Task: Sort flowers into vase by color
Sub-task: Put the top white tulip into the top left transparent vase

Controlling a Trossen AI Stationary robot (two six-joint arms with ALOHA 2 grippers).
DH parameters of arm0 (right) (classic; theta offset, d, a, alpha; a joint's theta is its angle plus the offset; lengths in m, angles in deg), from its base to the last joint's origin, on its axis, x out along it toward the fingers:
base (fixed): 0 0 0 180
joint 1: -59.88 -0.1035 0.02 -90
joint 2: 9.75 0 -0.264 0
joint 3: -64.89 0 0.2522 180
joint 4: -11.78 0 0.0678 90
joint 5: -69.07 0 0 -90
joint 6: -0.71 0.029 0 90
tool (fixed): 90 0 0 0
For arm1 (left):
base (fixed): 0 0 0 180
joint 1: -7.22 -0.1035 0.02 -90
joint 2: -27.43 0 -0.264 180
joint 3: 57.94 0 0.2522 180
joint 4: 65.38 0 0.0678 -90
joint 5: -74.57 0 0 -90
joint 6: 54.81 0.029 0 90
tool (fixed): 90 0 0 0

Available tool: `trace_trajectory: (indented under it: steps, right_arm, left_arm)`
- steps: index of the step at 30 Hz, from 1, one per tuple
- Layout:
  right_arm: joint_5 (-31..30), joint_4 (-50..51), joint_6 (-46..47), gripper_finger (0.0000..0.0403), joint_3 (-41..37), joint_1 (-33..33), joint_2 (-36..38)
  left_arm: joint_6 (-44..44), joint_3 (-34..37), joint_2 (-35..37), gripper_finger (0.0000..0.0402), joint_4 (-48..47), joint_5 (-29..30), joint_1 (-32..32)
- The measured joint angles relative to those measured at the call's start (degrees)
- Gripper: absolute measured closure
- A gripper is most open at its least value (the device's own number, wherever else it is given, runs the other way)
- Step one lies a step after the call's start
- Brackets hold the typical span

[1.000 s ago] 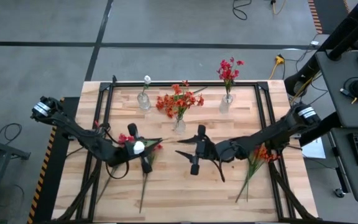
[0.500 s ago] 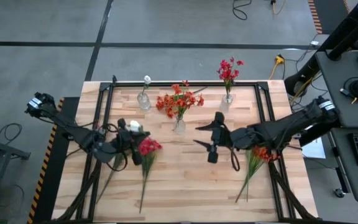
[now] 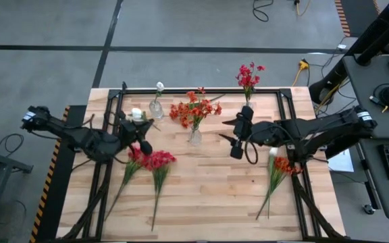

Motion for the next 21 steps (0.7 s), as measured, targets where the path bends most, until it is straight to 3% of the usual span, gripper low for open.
trace_trajectory:
  steps: [5, 12, 21]
  right_arm:
    - [6.94, -0.82, 0.55, 0.0190, -0.01, 2.36, 1.55]
    - [7.49, -0.81, 3.18, 0.0190, 0.24, 2.63, 1.82]
    - [7.25, -0.87, 2.33, 0.0190, -0.09, 2.61, 1.23]
  left_arm:
    - [4.88, 0.00, 4.27, 0.0401, -0.34, -2.01, -6.17]
    - [10.69, 0.00, 8.89, 0.0401, -0.27, -2.51, -14.87]
    - [12.94, 0.00, 9.64, 0.0401, -0.38, -18.82, -24.98]
